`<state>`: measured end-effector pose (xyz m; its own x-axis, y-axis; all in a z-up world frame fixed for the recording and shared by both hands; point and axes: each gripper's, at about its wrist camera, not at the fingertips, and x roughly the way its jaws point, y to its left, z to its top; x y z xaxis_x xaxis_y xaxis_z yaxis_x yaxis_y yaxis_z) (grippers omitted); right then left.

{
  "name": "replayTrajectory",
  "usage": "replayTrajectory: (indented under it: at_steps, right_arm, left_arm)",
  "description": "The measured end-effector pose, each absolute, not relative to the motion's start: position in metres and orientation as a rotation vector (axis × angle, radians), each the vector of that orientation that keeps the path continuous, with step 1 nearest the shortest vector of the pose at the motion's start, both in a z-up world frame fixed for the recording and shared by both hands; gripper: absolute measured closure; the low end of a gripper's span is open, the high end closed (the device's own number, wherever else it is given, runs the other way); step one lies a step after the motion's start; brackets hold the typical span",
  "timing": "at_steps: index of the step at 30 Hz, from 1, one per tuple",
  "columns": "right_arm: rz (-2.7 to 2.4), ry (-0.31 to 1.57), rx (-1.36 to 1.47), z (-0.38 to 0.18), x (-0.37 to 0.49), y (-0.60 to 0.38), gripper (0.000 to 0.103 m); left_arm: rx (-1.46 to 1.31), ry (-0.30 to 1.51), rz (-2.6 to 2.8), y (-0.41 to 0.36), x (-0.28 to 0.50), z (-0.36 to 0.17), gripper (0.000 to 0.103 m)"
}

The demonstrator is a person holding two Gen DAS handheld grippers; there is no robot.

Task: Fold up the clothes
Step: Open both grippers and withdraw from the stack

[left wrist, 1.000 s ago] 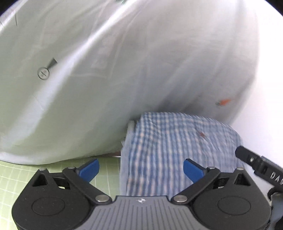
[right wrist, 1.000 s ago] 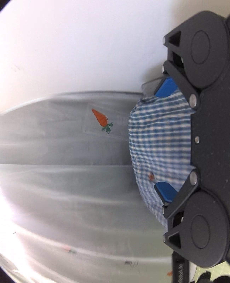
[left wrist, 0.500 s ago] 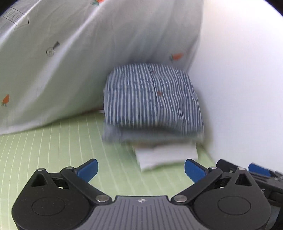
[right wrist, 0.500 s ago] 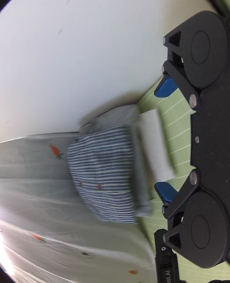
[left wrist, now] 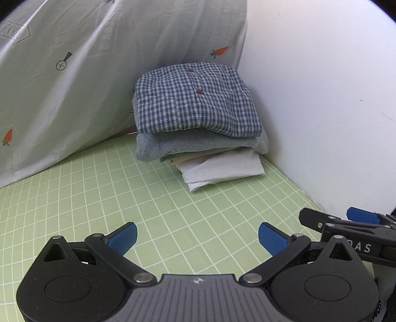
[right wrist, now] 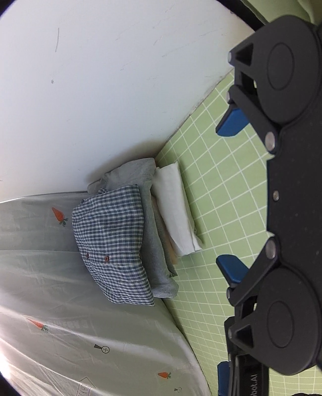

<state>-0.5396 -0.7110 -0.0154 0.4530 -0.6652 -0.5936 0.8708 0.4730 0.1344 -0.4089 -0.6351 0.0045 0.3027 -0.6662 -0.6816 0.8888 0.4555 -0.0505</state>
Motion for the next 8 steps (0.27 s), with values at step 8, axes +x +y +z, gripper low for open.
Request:
replayTrajectory:
  at_steps: [8]
  right_arm:
    - [-1.004,0.487,0.456,-0.0132,-0.5436,-0.7062,0.0]
  left_arm:
    - [0.381,0.678,-1.082,-0.6352,-0.4144,0.008,0.0]
